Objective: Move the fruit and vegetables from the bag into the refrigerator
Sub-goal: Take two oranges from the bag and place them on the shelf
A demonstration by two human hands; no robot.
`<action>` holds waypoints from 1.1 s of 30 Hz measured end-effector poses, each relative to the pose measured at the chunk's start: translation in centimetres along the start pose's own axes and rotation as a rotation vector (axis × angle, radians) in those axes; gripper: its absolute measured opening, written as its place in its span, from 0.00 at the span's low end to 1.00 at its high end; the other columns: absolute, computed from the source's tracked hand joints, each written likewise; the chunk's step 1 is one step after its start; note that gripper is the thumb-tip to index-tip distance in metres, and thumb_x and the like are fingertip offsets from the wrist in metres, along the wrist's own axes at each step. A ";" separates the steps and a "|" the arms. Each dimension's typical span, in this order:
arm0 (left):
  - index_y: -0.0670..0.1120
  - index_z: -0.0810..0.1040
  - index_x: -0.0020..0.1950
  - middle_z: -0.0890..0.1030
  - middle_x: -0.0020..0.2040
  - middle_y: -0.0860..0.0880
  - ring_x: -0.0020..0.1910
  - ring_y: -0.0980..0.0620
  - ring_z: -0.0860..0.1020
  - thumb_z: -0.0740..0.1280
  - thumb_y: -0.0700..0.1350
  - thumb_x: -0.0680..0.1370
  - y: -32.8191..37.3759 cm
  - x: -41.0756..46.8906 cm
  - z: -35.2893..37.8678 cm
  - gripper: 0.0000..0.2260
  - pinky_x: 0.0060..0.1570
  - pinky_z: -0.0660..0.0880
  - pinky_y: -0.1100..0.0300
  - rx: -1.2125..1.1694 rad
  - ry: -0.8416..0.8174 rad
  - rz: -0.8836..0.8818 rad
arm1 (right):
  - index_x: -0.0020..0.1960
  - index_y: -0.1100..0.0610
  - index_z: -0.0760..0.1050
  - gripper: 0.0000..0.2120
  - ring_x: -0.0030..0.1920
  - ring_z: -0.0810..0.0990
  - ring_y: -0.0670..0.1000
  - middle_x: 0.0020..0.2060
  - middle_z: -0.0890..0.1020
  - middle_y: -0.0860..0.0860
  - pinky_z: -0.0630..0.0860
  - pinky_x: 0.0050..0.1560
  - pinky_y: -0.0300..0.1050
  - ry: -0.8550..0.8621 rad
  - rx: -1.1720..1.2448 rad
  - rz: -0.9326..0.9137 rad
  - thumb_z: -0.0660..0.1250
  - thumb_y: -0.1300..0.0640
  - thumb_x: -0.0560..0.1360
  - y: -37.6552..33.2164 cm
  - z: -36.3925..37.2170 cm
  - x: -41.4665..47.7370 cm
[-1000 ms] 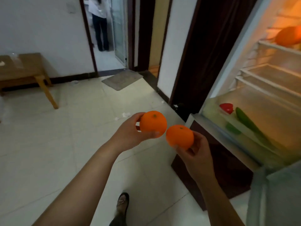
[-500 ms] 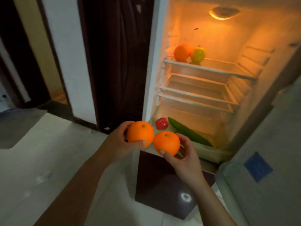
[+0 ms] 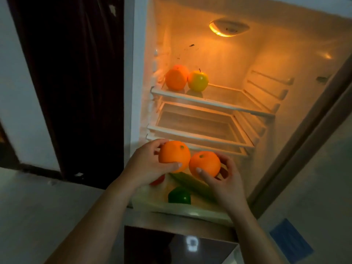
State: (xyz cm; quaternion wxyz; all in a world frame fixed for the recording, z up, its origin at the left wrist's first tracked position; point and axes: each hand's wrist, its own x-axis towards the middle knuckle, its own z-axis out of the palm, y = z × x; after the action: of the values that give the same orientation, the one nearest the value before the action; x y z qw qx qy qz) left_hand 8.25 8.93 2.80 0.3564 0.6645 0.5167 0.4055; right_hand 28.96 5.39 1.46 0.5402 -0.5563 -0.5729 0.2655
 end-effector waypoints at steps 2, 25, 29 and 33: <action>0.63 0.68 0.63 0.73 0.61 0.57 0.57 0.55 0.74 0.76 0.59 0.62 1.2 2.9 0.2 0.32 0.52 0.76 0.53 0.033 0.039 0.051 | 0.62 0.47 0.70 0.30 0.57 0.76 0.48 0.58 0.75 0.45 0.73 0.46 0.34 0.035 -0.053 -0.034 0.77 0.50 0.63 -0.2 -0.5 3.2; 0.57 0.68 0.67 0.75 0.61 0.47 0.57 0.47 0.74 0.73 0.57 0.68 9.3 23.0 -0.6 0.30 0.55 0.71 0.55 0.393 0.227 0.382 | 0.63 0.48 0.71 0.25 0.52 0.77 0.51 0.54 0.76 0.48 0.76 0.47 0.42 0.188 -0.182 -0.188 0.73 0.46 0.68 -2.8 -2.1 27.0; 0.55 0.68 0.68 0.72 0.63 0.47 0.61 0.48 0.71 0.72 0.57 0.69 8.9 23.5 -0.2 0.29 0.57 0.67 0.57 0.472 0.232 0.406 | 0.61 0.50 0.73 0.25 0.52 0.78 0.50 0.54 0.77 0.48 0.76 0.52 0.45 0.153 -0.307 -0.214 0.73 0.45 0.67 -2.4 -2.3 27.5; 0.53 0.69 0.68 0.72 0.63 0.47 0.60 0.48 0.71 0.71 0.57 0.70 8.8 24.0 0.1 0.29 0.57 0.67 0.56 0.481 0.255 0.431 | 0.63 0.52 0.71 0.32 0.53 0.76 0.49 0.57 0.76 0.49 0.76 0.49 0.44 0.139 -0.447 -0.235 0.77 0.45 0.62 -2.5 -2.4 27.6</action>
State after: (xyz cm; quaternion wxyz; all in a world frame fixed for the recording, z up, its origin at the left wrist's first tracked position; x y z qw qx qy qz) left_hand 15.16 30.48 14.66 0.0284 0.7674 0.4854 0.4179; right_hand 35.92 29.58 13.28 0.4691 -0.6084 -0.6395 0.0290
